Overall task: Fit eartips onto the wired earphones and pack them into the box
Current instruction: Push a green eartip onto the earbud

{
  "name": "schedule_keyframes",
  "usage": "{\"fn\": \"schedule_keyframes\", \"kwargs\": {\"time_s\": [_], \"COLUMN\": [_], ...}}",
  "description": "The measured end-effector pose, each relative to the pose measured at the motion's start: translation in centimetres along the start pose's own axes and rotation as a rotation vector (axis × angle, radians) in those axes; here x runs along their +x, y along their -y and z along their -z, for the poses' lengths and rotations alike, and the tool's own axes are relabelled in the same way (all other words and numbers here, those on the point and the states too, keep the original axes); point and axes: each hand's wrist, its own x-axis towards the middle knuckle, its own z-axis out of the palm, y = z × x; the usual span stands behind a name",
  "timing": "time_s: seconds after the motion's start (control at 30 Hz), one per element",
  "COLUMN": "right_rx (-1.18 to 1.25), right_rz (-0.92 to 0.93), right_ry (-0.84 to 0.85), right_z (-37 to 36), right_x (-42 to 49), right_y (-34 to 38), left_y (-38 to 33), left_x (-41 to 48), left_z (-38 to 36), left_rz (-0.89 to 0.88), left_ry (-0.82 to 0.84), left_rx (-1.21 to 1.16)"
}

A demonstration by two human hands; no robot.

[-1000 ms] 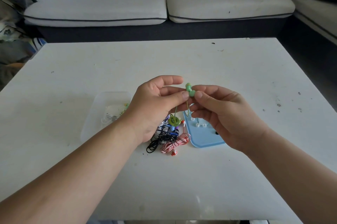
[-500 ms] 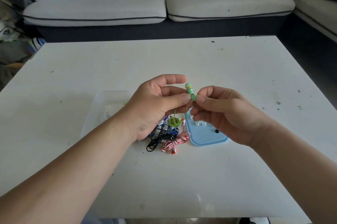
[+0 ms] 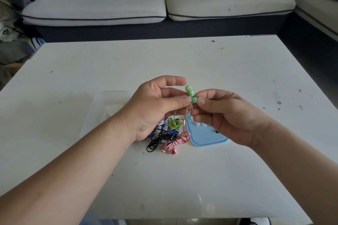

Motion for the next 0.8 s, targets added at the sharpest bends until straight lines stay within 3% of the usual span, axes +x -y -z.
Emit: {"fn": "schedule_keyframes", "kwargs": {"time_s": [0.8], "right_rx": [0.025], "right_rz": [-0.034], "right_ry": [-0.022], "right_z": [0.17], "right_x": [0.41], "right_y": [-0.11], "left_y": [0.23], "left_x": [0.18], "left_z": [0.04], "left_rz": [-0.023], "left_ry": [-0.071], "left_rx": [-0.010]}}
